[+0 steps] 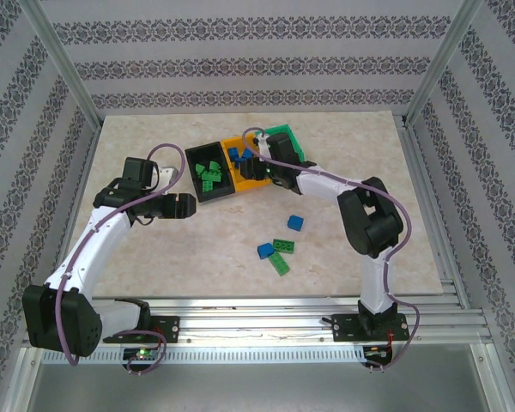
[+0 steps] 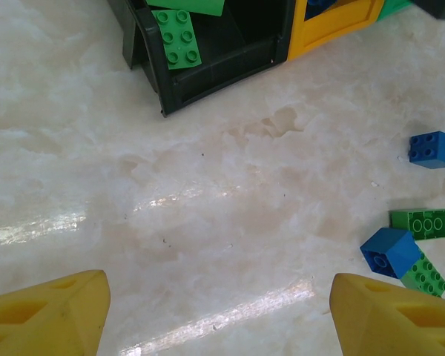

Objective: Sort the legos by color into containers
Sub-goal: Place the lego in the container, then pick up the lego from the center of the table.

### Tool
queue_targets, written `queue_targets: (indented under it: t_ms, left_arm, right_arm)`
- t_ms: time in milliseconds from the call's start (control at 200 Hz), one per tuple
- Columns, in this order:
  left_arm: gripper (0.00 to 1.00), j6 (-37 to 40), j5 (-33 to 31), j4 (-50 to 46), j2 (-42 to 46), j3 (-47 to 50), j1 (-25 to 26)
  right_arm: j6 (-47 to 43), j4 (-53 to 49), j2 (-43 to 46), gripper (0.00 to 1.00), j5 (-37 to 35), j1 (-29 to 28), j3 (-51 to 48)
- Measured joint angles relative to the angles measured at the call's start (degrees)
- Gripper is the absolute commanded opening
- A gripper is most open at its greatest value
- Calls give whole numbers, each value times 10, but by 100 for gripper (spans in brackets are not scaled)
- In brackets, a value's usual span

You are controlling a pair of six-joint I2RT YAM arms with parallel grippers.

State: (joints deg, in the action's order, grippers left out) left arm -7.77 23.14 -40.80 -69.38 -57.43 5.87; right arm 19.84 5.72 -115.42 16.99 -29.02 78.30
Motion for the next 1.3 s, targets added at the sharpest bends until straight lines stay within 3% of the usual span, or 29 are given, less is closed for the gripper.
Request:
queue_targets:
  t_ms: [355,660,969,1299]
  left_arm:
    - [78,0,10,0,-15,2,0]
    - [79,0,23,0,-25,2,-3]
    - [78,0,25,0,-32,1,-4]
    - [78,0,28,0,-31,1,-4]
  right_arm:
    - [-10,-12,153,51,-2,5,-179]
    - [-16,-55,279,51,-41,53,-315]
    - [-33,-113,287,53,-71,55,-339]
    - [-70,-194,252,53,-116,-2,-307]
